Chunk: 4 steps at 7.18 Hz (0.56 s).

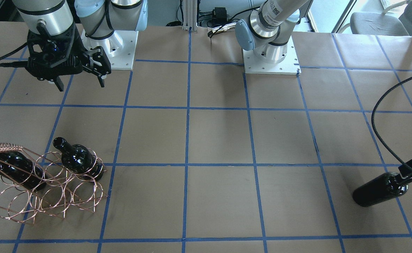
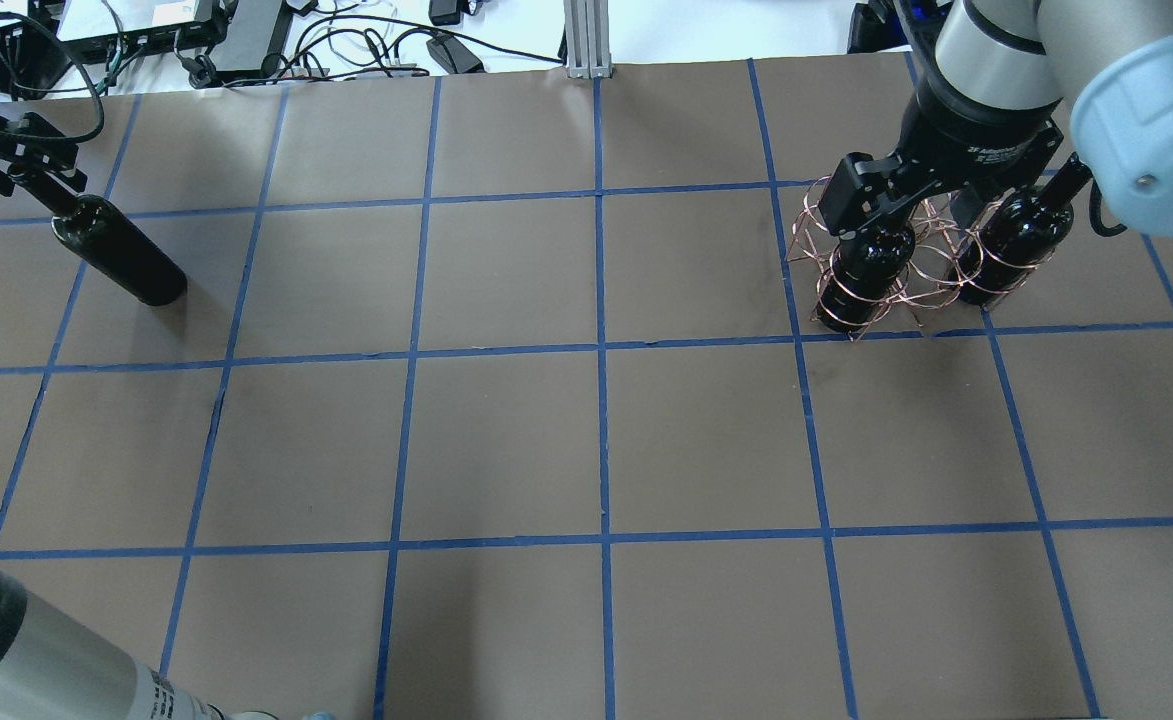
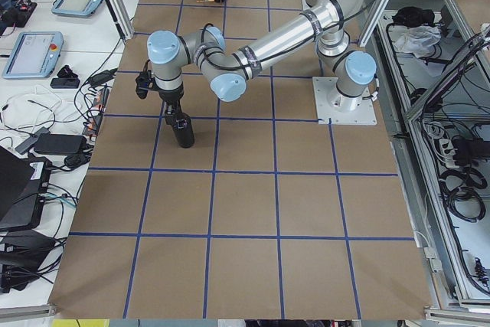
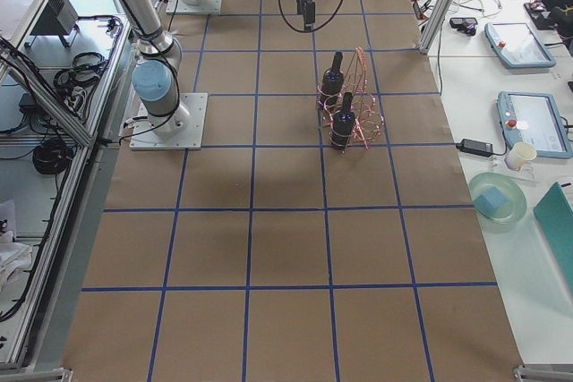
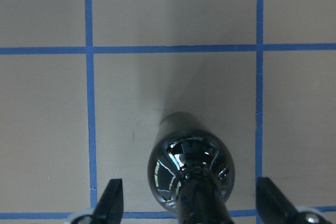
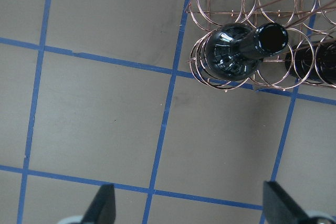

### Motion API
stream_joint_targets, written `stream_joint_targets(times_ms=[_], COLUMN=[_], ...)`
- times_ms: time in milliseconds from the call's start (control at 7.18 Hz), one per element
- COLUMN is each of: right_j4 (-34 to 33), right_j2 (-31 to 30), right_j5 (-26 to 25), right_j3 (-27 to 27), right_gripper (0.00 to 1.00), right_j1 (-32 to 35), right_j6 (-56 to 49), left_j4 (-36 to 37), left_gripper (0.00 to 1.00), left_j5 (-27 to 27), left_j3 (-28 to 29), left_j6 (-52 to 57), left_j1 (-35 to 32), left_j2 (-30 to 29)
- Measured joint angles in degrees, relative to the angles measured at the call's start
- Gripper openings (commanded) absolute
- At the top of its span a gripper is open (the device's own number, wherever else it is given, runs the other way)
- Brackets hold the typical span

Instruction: Place wine into wine basket

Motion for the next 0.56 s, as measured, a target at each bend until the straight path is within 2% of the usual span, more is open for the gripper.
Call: stream_joint_targets(times_ms=[139,279,557], right_j4=[0.0,-0.1,0.0], right_j2=[0.0,0.0,0.0], right_j5=[0.0,0.0,0.0], right_j3=[0.0,0.0,0.0], right_gripper=[1.00,1.00,1.00], right_j1=[0.0,0.0,0.0], right_j6=[0.0,0.0,-0.1], left_j4=[-0.1,-0.3,-1.1], left_gripper=[0.72,0.66,0.66], left_j5=[0.0,-0.1,0.0], left_j3=[0.0,-0.1,-0.5], left_j6=[0.2,0.2,0.1], left_j1=[0.0,-0.1,-0.4], left_j2=[-0.2,-0.4,-0.3])
